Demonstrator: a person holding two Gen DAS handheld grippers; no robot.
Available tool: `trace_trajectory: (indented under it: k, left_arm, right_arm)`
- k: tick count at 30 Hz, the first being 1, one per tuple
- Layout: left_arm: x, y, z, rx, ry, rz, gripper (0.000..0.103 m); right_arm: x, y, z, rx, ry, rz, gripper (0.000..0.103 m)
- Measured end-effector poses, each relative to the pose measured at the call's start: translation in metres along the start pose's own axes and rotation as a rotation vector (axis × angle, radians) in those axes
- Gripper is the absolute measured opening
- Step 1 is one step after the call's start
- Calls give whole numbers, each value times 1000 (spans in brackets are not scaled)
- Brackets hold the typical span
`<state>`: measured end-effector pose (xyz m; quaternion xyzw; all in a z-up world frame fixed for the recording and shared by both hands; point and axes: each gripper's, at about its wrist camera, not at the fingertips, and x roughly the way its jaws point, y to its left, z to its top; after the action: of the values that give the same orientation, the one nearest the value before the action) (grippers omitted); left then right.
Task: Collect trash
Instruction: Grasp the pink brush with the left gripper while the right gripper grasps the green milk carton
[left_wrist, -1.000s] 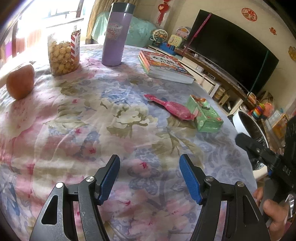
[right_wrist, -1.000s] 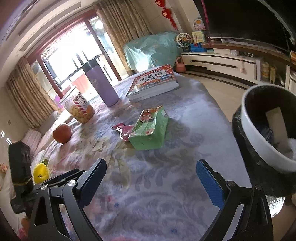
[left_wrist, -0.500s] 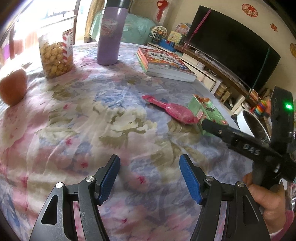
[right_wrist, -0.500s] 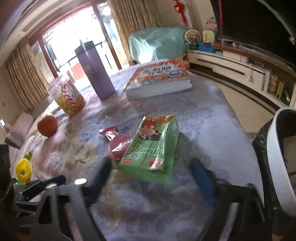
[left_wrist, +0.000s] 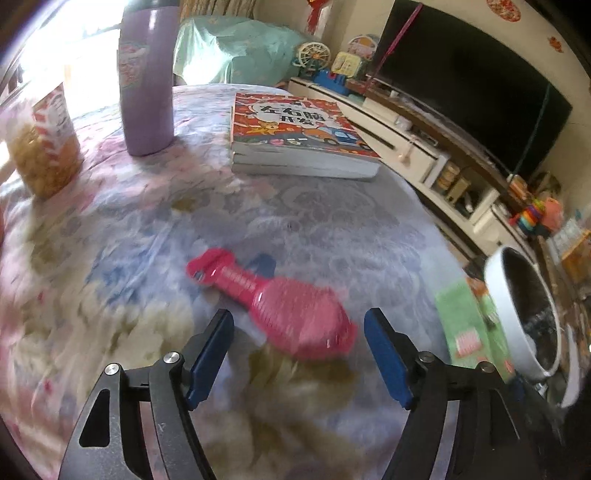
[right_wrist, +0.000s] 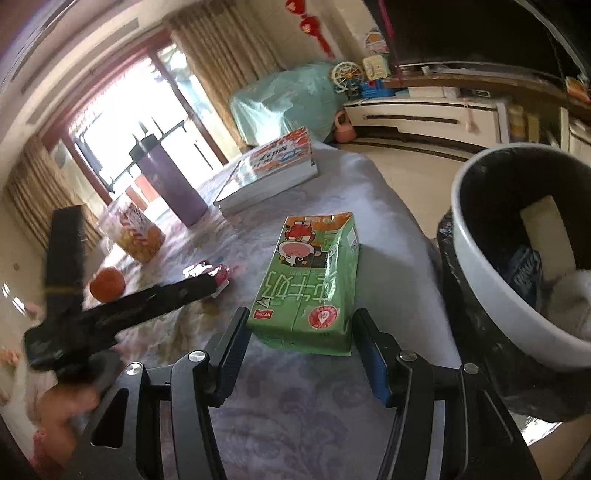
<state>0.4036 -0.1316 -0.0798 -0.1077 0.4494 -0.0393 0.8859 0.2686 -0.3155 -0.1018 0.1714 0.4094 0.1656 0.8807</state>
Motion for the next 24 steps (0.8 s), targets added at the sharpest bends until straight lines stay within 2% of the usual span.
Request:
trace_trajectory:
  k: [3,4,5,6,8,9,18,21,24]
  left_arm:
    - [12,-7,2,31,-15,57,70]
    - [14,-7,-1,54,-25,76,64]
    - [14,-11,-4,72,-33,92,51]
    - [13,-11,-7,87,-40,95,44]
    - [6,-5,-11,86,-34,59,20]
    - [2,3,-15,76,-21,22,16]
    - [-54,59,-69,96,57,-254,13]
    - [-61,72,-82,125,99,-293,13]
    - [-61,82,-85,120,97,-304,15]
  right_arm:
    - [2,4,-1,-15,2,-3,57]
    - [2,5,-2,-19,0,-2,57]
    - [2,5,-2,-21,-1,0,57]
    - [2,6,-2,-22,-2,-1,57]
    - [3,6,-2,-24,-1,-8,57]
    - [3,8,-3,-29,-2,-16,57]
    - [-2,19,-15,-52,3,-81,58]
    - [-7,27,-27,-46,11,-87,58]
    - [-8,36,-35,-63,19,-105,58]
